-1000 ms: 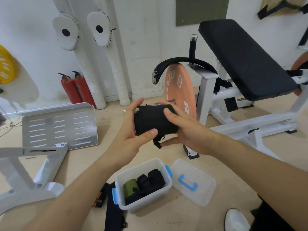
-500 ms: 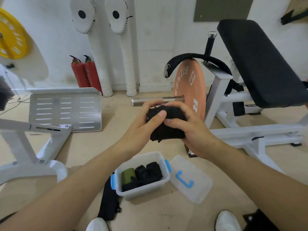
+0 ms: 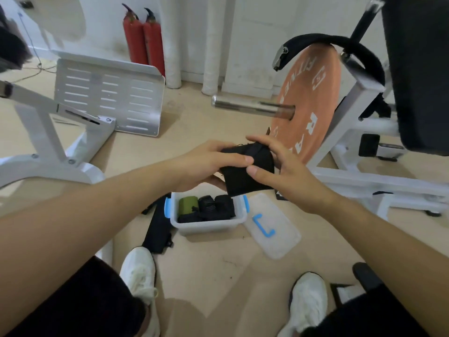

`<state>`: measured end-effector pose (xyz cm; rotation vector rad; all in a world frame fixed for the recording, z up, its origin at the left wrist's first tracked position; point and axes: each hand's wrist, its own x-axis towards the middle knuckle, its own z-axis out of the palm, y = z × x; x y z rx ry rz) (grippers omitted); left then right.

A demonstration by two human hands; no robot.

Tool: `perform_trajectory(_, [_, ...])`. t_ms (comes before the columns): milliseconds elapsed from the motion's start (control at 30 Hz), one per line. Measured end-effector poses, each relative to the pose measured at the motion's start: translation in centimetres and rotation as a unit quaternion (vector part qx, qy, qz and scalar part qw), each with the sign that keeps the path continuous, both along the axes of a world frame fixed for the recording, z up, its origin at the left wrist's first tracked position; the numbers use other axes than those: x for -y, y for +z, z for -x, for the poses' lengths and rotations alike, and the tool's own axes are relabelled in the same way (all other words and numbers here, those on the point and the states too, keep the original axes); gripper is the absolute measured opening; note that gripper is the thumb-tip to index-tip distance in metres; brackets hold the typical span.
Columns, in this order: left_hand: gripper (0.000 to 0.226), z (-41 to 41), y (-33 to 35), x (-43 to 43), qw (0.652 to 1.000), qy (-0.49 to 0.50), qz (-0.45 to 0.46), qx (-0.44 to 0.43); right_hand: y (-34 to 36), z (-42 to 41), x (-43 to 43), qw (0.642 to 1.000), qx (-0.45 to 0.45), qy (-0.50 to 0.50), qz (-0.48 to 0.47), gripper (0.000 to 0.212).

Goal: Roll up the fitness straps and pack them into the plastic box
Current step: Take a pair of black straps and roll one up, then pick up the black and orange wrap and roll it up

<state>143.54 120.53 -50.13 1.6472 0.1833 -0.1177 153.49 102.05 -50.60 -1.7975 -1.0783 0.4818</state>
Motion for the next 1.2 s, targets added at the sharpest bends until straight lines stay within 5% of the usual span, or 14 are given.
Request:
perform_trajectory(300, [0.031, -1.4, -8.7, -4.8, 0.981, 0.118, -0.095, -0.118, -8.2, -5.7, -1.5, 0.974, 0.020, 0.016, 0.226, 0.052])
perform_trajectory(500, [0.040, -4.5, -18.1, -6.8, 0.948, 0.257, -0.022, -0.186, -20.1, -11.2, -2.8, 0.949, 0.004, -0.043, 0.311, 0.042])
perform_trajectory(767, [0.046, -9.5, -31.1, -5.6, 0.908, 0.348, 0.037, -0.231, -32.8, -13.3, -3.9, 0.951, -0.045, -0.124, 0.279, 0.068])
perform_trajectory(1033, [0.050, -14.8, -37.7, -3.7, 0.881, 0.389, 0.164, -0.213, -37.0, -11.8, -3.4, 0.965, -0.100, -0.178, 0.163, 0.071])
perform_trajectory(1200, [0.052, -15.8, -38.8, -4.0, 0.898, 0.368, 0.058, -0.235, -37.3, -11.7, -3.4, 0.965, -0.102, -0.182, 0.157, 0.070])
